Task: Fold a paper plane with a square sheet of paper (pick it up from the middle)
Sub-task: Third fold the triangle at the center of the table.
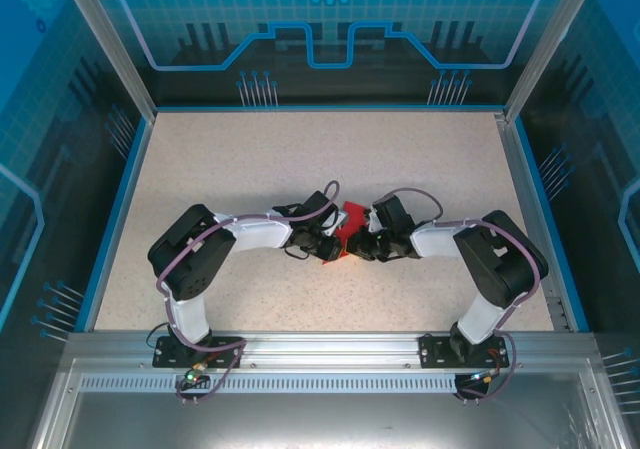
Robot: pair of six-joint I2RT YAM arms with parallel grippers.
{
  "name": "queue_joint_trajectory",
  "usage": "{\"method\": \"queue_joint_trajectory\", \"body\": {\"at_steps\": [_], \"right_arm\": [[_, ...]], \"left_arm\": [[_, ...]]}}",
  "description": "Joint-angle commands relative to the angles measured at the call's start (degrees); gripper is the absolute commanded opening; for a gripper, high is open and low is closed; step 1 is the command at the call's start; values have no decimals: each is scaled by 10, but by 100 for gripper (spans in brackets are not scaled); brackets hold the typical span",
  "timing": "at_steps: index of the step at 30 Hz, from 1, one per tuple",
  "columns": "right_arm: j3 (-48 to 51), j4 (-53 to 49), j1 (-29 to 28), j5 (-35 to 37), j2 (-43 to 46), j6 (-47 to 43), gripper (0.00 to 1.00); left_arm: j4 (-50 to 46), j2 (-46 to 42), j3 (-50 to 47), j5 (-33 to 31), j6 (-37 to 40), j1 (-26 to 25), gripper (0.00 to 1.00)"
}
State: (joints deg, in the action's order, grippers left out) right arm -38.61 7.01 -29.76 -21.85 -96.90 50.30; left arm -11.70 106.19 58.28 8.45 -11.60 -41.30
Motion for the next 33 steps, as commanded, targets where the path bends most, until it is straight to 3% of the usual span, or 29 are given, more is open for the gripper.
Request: {"method": "queue_joint_trajectory", "body": {"at_steps": [1, 22, 33], "right_arm": [[-13, -73, -3, 74, -8, -28, 12], [-20, -107, 75, 93, 27, -54, 13], [-38, -155, 86, 100, 10, -84, 13]], "left_arm": [[-67, 65, -45, -31, 17, 3, 18], [-58, 63, -59, -37, 25, 5, 18], [-78, 19, -24, 0, 3, 7, 21]]}}
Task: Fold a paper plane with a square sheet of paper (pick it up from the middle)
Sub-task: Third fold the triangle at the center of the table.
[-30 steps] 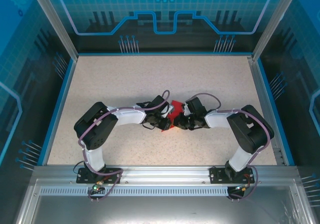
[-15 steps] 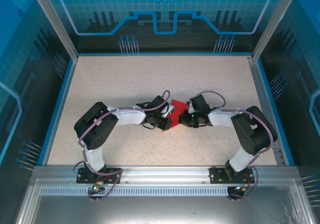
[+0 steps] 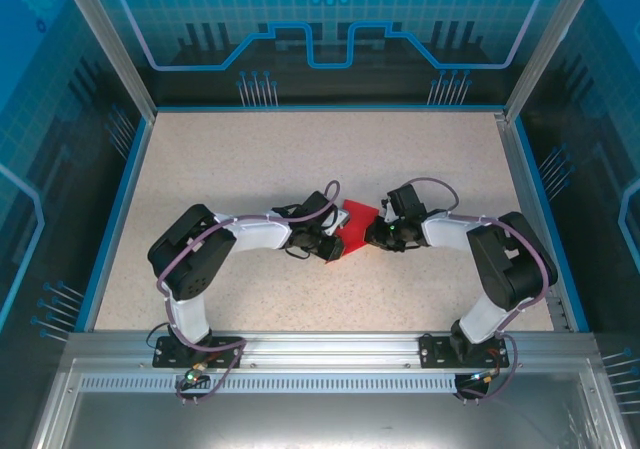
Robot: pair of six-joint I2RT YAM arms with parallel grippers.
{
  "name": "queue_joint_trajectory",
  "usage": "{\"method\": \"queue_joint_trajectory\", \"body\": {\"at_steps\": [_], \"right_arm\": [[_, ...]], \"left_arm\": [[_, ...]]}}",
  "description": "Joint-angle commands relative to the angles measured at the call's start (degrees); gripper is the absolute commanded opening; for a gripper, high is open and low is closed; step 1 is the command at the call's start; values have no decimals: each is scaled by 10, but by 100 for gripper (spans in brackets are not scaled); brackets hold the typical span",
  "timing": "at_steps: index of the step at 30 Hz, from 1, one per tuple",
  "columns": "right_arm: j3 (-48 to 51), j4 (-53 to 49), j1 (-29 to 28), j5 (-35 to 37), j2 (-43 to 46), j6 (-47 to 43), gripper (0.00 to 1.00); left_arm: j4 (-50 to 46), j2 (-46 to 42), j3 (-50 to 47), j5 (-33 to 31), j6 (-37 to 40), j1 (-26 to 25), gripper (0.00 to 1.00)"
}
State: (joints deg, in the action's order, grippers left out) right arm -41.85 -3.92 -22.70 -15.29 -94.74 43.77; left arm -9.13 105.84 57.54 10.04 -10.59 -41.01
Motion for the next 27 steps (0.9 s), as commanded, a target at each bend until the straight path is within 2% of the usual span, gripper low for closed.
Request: {"method": "queue_joint_trajectory", "body": {"at_steps": [1, 8, 14, 17, 20, 27], "right_arm": [[-6, -48, 15, 36, -11, -21, 13], [-15, -68, 14, 35, -20, -43, 12], [-18, -68, 12, 29, -30, -49, 12], [-20, -68, 12, 24, -33, -52, 12], [-19, -68, 11, 20, -34, -53, 12], [-24, -67, 10, 11, -42, -59, 12]], "left_arm": [[-107, 18, -11, -11, -8, 5, 21], [-138, -17, 33, 6, -13, 7, 24], [-184, -65, 77, 1, -14, 7, 36], [-196, -80, 90, 11, -29, 7, 37], [-185, -84, 88, 52, -57, 4, 35], [-151, -44, 84, 85, -77, -14, 29]]}}
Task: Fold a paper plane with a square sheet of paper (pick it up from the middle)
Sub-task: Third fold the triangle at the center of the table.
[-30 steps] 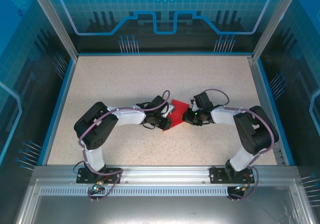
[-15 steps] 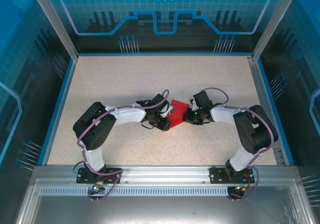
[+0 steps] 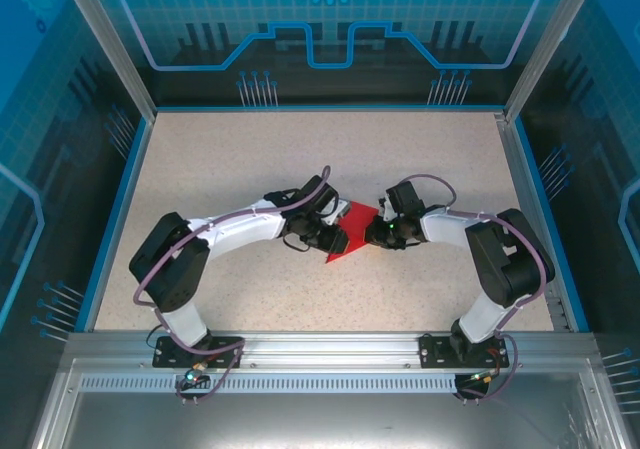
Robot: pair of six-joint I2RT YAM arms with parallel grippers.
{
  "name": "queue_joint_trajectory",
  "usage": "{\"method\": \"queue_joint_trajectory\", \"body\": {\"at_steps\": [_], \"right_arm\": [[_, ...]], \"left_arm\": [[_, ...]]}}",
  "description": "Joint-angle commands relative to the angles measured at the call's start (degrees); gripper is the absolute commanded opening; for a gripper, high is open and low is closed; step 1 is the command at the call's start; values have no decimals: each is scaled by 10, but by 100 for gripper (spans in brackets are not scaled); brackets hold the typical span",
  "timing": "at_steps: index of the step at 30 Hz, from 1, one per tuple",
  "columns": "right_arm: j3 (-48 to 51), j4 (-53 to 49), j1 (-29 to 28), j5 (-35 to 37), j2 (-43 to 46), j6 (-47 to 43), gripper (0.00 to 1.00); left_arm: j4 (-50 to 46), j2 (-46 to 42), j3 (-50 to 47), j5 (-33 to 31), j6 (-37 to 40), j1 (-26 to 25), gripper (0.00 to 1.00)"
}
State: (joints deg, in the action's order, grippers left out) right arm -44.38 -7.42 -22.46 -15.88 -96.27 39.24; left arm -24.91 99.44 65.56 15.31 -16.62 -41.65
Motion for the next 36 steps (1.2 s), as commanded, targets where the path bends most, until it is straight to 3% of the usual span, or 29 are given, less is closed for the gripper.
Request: {"method": "queue_joint_trajectory", "body": {"at_steps": [1, 22, 36], "right_arm": [[0, -31, 7, 15, -28, -15, 12], [-12, -68, 7, 35, -56, -60, 11], [-29, -106, 2, 77, -77, -90, 11]], "left_arm": [[13, 27, 3, 33, -17, -9, 28], [28, 102, 5, 8, 14, 20, 22], [37, 79, -32, 66, 21, 68, 22]]}}
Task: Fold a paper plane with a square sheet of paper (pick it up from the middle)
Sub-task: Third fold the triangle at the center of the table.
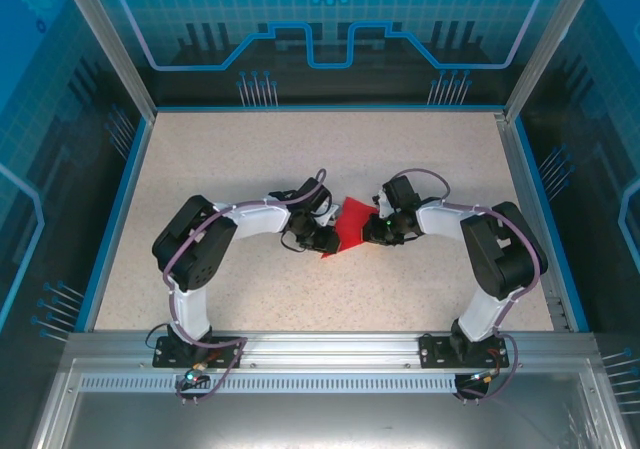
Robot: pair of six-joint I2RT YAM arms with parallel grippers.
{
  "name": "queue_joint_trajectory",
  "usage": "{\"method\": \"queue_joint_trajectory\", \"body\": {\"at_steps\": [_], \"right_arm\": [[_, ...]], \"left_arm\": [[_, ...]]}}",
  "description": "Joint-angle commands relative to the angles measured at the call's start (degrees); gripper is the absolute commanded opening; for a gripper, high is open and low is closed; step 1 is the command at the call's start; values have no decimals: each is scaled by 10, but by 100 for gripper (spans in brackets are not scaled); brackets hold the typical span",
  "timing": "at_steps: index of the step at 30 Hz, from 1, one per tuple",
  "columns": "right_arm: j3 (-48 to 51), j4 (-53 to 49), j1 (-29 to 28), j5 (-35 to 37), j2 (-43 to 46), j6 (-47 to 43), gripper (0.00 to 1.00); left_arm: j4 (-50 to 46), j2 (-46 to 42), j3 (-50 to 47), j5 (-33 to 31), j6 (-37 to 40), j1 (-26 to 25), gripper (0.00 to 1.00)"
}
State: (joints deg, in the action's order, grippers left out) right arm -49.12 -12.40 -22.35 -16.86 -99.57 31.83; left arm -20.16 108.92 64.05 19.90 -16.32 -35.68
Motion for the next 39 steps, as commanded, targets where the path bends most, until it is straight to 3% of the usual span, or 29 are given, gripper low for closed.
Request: {"method": "queue_joint_trajectory", "body": {"at_steps": [1, 7, 14, 26, 39], "right_arm": [[19, -56, 0, 87, -44, -16, 11], [12, -63, 0, 91, -45, -19, 11], [12, -69, 0, 98, -42, -21, 11], [-2, -85, -4, 111, -34, -29, 11], [-4, -84, -4, 117, -38, -36, 11]], "left_arm": [[-14, -17, -20, 17, 22, 10, 22], [-32, -17, -41, -6, 39, 8, 22], [-80, -24, -47, -118, 60, 0, 20], [-142, 9, -22, -307, 43, -77, 20], [-215, -22, -46, -352, -38, -117, 20]]}}
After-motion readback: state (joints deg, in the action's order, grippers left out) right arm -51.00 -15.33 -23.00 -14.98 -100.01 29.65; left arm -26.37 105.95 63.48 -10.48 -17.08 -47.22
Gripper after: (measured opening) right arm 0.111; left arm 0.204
